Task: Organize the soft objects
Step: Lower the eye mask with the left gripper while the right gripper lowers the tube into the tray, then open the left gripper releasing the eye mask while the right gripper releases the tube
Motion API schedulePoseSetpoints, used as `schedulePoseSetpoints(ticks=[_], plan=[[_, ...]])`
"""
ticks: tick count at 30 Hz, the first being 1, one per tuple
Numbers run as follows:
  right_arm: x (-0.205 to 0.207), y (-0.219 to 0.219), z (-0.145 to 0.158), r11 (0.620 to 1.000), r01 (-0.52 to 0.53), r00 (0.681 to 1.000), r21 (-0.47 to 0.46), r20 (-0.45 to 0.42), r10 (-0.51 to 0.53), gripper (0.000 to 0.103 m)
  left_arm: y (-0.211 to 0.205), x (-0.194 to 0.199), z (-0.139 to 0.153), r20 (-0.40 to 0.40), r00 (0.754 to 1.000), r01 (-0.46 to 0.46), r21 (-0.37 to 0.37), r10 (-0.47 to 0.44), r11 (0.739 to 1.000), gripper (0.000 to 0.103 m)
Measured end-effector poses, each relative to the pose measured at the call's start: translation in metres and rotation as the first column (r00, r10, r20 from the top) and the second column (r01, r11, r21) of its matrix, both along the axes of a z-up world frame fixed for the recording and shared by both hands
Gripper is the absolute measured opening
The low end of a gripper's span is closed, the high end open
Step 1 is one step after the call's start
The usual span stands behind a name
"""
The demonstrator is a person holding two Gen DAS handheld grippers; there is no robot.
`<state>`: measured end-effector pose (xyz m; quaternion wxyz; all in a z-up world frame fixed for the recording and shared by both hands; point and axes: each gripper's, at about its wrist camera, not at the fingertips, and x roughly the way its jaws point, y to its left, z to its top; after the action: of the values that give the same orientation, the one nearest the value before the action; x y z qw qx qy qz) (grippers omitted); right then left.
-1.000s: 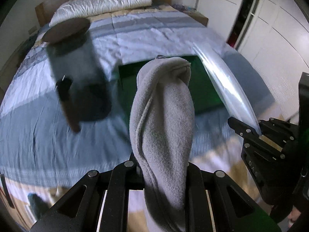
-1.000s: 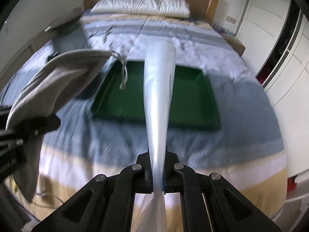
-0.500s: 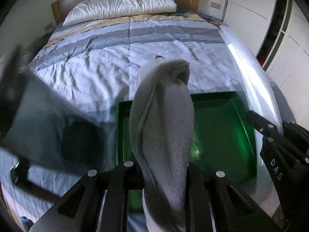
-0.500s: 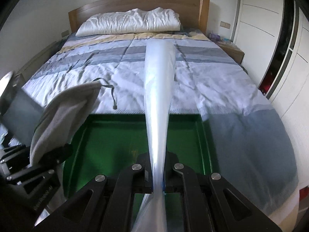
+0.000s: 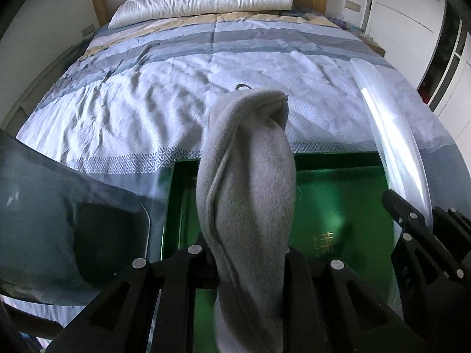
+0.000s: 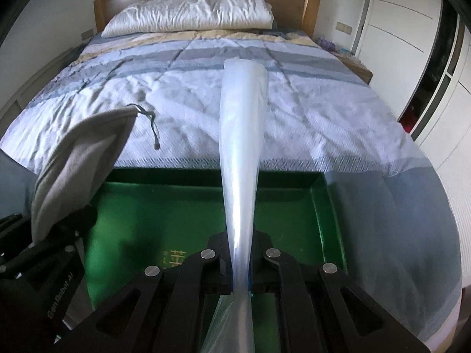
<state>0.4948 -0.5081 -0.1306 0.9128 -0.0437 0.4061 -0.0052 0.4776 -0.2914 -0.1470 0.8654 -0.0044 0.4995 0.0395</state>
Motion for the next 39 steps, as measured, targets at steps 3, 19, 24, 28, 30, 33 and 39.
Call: schedulePoseSetpoints(ticks=[3, 19, 24, 28, 30, 33, 39], plan=[[0.006, -0.001, -0.005, 1.000, 0.005, 1.000, 0.005, -0.012, -0.005, 0.004, -0.002, -0.001, -0.005, -0.008, 1.000, -0.004, -0.004, 0.004, 1.000, 0.013], [0.016, -0.012, -0.015, 1.000, 0.027, 0.999, 0.010, -0.023, -0.027, 0.005, -0.011, -0.002, -0.016, -0.021, 1.000, -0.017, -0.011, 0.017, 1.000, 0.013], [0.015, -0.012, -0.016, 1.000, 0.023, 0.999, 0.006, -0.023, -0.022, 0.010, -0.012, -0.001, -0.017, -0.027, 0.999, -0.024, -0.009, 0.024, 1.000, 0.015], [0.015, -0.015, -0.017, 1.000, 0.021, 0.999, 0.009, -0.026, -0.021, 0.015, -0.012, -0.001, -0.017, -0.028, 0.999, -0.025, -0.007, 0.025, 1.000, 0.016], [0.015, -0.017, -0.017, 1.000, 0.020, 0.999, 0.012, -0.031, -0.020, 0.017, -0.012, -0.001, -0.018, -0.032, 0.999, -0.026, -0.012, 0.026, 1.000, 0.018], [0.014, -0.019, -0.017, 1.000, 0.021, 0.999, 0.017, -0.034, -0.020, 0.024, -0.013, -0.001, -0.019, -0.034, 0.999, -0.023, -0.013, 0.023, 1.000, 0.023], [0.010, -0.021, -0.014, 0.999, 0.022, 0.999, 0.030, -0.030, -0.021, 0.041, -0.017, -0.004, -0.018, -0.018, 1.000, -0.014, -0.005, 0.014, 1.000, 0.042]])
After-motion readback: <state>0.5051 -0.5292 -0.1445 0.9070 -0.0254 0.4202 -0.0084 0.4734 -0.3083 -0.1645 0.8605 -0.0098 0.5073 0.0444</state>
